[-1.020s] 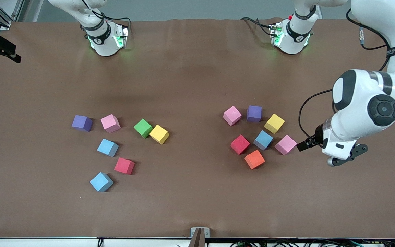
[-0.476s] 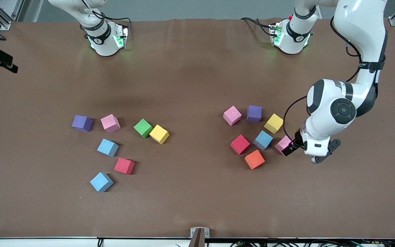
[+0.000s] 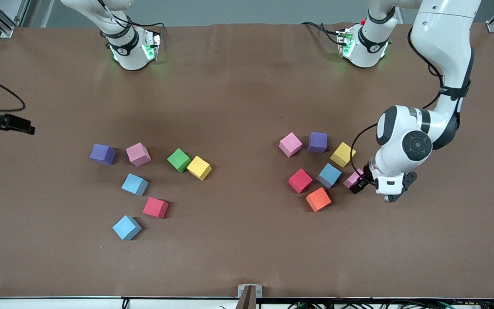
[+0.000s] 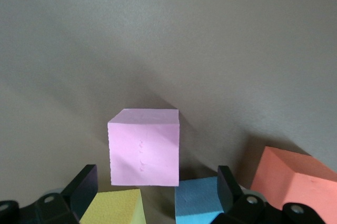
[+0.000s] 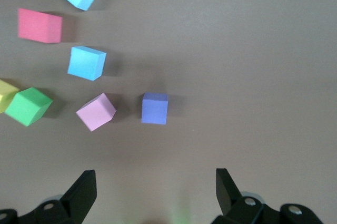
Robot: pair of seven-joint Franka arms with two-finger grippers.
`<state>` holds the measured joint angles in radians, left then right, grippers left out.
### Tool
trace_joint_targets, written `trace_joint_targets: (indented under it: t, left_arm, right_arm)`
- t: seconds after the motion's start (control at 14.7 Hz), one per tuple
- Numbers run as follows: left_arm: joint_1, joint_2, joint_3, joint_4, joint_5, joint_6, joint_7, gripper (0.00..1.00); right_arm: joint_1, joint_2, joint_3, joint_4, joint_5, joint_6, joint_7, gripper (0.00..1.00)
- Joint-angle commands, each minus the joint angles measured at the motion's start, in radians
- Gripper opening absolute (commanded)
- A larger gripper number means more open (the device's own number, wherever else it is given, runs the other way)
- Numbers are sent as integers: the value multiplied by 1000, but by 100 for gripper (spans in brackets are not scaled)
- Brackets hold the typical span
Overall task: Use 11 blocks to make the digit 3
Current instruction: 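Grasp the pink cube with the left gripper while the right gripper grasps yellow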
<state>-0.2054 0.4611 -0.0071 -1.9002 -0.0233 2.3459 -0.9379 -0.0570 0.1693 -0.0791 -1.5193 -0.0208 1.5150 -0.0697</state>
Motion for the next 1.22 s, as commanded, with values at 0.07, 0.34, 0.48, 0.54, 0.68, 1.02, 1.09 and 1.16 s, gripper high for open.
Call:
trace_joint_targets:
  t: [0.07, 0.34, 0.48, 0.54, 0.68, 1.02, 1.09, 1.16]
  left_arm:
    - [-3, 2, 4, -25, 0, 21, -13, 100]
    - [1, 27, 4, -23, 2, 65, -13, 100]
    - [1, 30, 4, -26, 2, 66, -13, 100]
    - [1, 30, 4, -36, 2, 66, -13, 100]
    - [3, 30, 4, -40, 2, 66, -13, 100]
    - [3, 34, 4, -56, 2, 76, -13, 100]
    - [3, 40, 4, -56, 2, 87, -13, 100]
    - [3, 48, 4, -56, 2, 104, -13, 100]
  right_arm:
    - [-1, 9, 9, -5, 42, -6, 75, 100]
    - [54, 13, 12, -13, 65, 1, 264, 100]
    - [80, 15, 13, -33, 82, 13, 350, 100]
    - [104, 15, 13, -48, 91, 33, 367, 100]
    - [146, 16, 13, -90, 97, 83, 427, 100]
    - [322, 61, 13, -229, 117, 347, 742, 100]
    - [362, 93, 13, -234, 117, 384, 801, 100]
    - [403, 120, 12, -237, 117, 419, 848, 100]
